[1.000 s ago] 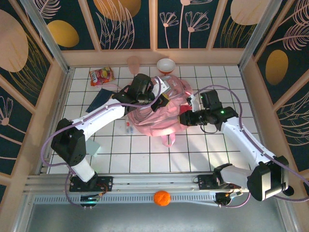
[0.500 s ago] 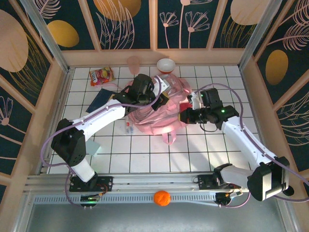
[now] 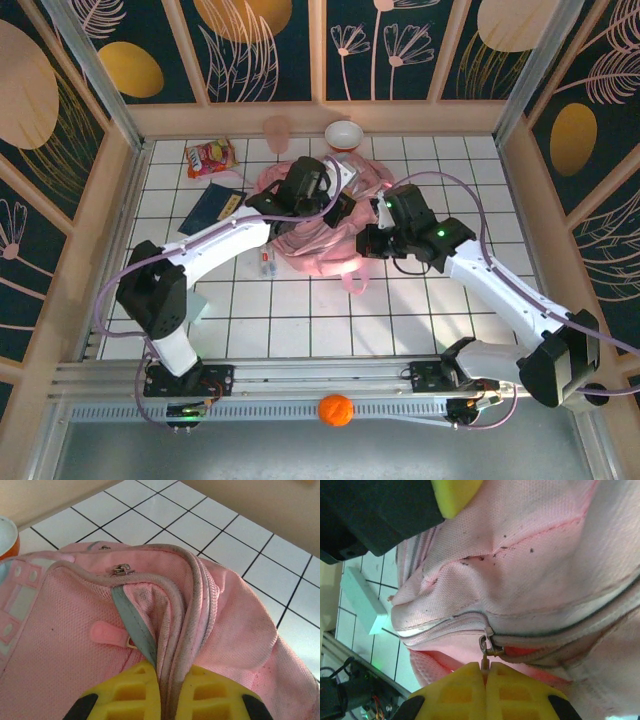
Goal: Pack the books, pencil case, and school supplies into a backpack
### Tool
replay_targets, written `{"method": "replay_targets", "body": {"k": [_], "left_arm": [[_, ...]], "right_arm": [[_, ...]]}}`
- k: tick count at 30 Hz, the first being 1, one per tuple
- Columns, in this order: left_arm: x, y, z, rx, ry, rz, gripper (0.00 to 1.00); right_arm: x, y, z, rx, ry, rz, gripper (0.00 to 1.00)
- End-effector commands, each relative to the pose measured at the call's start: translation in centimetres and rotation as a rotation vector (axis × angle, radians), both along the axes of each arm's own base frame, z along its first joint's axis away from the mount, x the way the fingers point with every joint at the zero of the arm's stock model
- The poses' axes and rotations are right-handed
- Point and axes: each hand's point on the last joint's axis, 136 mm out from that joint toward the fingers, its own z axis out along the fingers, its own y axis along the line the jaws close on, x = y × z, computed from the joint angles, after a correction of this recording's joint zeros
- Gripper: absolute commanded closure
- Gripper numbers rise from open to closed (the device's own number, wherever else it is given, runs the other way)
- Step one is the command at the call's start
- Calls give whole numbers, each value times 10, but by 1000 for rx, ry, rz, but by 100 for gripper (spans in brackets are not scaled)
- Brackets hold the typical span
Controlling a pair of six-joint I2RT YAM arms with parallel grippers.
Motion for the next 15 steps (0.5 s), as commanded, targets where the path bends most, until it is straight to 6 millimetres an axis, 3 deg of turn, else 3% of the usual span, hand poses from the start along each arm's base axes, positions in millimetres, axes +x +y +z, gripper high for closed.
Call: {"method": "replay_targets", "body": {"k": [1,4,7,8,11,13,15], "left_arm": [[27,-14,61,-215,-69,132,100],[16,-31,57,-257,-24,105,100],[-4,-44,59,-279,-17,-6,99],[-10,-44,60,-281,-23,-35,92],[-26,-37,58,-201,-102,-132,48],[-32,-22,60,-120,-189,-166,29],[-35,-6,56,-44,-267,-224,19]], "right_arm": [[0,19,17,69,-6,-14,100],[-5,24,16,74,-3,-10,100],[-1,-4,3,31,0,-41,100],[0,-14,1,44,9,-41,100],[1,-36,-3,81,4,-22,100],[2,-45,-1,79,-23,-1,100],[3,-52,1,71,-37,15,100]]}}
